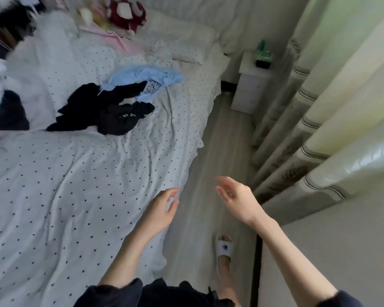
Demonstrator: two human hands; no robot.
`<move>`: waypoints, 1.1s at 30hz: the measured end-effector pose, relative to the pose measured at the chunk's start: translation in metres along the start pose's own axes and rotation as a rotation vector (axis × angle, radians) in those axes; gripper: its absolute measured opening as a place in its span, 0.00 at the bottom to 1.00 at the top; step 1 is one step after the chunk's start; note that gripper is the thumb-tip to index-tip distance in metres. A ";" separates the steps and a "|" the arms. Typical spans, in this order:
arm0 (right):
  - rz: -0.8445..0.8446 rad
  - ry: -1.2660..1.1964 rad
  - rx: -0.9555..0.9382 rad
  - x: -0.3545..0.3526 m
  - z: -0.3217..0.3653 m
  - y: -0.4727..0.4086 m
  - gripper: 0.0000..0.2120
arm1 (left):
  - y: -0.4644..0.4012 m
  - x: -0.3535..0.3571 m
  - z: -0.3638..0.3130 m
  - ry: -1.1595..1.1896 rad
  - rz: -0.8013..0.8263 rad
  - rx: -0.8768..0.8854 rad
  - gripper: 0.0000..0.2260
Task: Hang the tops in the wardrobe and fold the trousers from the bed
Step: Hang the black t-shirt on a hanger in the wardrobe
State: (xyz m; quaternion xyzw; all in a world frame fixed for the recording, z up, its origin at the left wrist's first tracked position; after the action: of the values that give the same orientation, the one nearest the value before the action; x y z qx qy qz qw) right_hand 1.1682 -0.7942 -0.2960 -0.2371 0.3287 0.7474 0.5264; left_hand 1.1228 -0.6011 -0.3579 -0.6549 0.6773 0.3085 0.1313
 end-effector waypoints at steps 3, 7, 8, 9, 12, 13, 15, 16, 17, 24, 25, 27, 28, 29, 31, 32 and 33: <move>0.061 0.031 -0.124 -0.027 0.010 -0.082 0.14 | -0.061 -0.008 -0.013 0.016 -0.118 -0.063 0.15; 0.125 0.033 -0.233 -0.061 0.030 -0.175 0.14 | -0.132 -0.029 -0.045 0.033 -0.228 -0.098 0.16; 0.182 0.039 -0.259 -0.065 0.039 -0.204 0.15 | -0.151 -0.038 -0.050 0.048 -0.272 -0.131 0.16; 0.212 0.045 -0.280 -0.066 0.045 -0.220 0.15 | -0.162 -0.046 -0.054 0.054 -0.300 -0.146 0.16; 0.309 0.043 -0.358 -0.061 0.070 -0.276 0.15 | -0.194 -0.072 -0.050 0.096 -0.390 -0.222 0.14; 0.347 0.052 -0.387 -0.055 0.078 -0.293 0.15 | -0.203 -0.080 -0.046 0.112 -0.416 -0.249 0.14; 0.432 0.059 -0.431 -0.039 0.090 -0.330 0.15 | -0.224 -0.092 -0.036 0.130 -0.454 -0.294 0.13; 0.468 0.063 -0.452 -0.031 0.097 -0.346 0.15 | -0.234 -0.098 -0.029 0.136 -0.479 -0.313 0.13; 0.501 0.069 -0.470 -0.021 0.105 -0.366 0.15 | -0.248 -0.105 -0.019 0.148 -0.507 -0.343 0.13; 0.618 0.200 -0.558 0.053 0.159 -0.510 0.15 | -0.357 -0.161 0.063 0.156 -0.574 -0.530 0.14; 0.647 0.234 -0.564 0.066 0.166 -0.526 0.16 | -0.367 -0.169 0.073 0.166 -0.580 -0.577 0.15; 0.704 0.289 -0.571 0.088 0.181 -0.554 0.16 | -0.382 -0.183 0.091 0.163 -0.599 -0.647 0.15; 0.735 0.319 -0.580 0.102 0.189 -0.569 0.17 | -0.388 -0.191 0.104 0.166 -0.631 -0.684 0.15; 0.761 0.348 -0.598 0.117 0.196 -0.582 0.17 | -0.392 -0.198 0.116 0.171 -0.663 -0.732 0.15; 0.800 0.384 -0.640 0.143 0.208 -0.603 0.17 | -0.396 -0.210 0.135 0.162 -0.744 -0.824 0.16; 0.820 0.402 -0.657 0.159 0.213 -0.614 0.18 | -0.398 -0.217 0.146 0.157 -0.785 -0.866 0.18; 0.840 0.431 -0.678 0.180 0.216 -0.625 0.18 | -0.402 -0.221 0.159 0.146 -0.802 -0.911 0.19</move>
State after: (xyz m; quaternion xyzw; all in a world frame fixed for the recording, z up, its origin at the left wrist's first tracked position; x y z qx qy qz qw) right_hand 1.6954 -0.3771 -0.4277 -0.3886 0.2368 0.8904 0.0007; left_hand 1.4999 -0.3101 -0.4513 -0.8686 0.1852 0.4481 -0.1026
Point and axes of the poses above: each hand's wrist, its own y-axis away from the middle knuckle, its own x-axis out of the palm, z = x × y, the point moved 7 cm from there along -y, towards the middle knuckle, and after that the axes turned 2 degrees about -z, right-handed, at the moved point
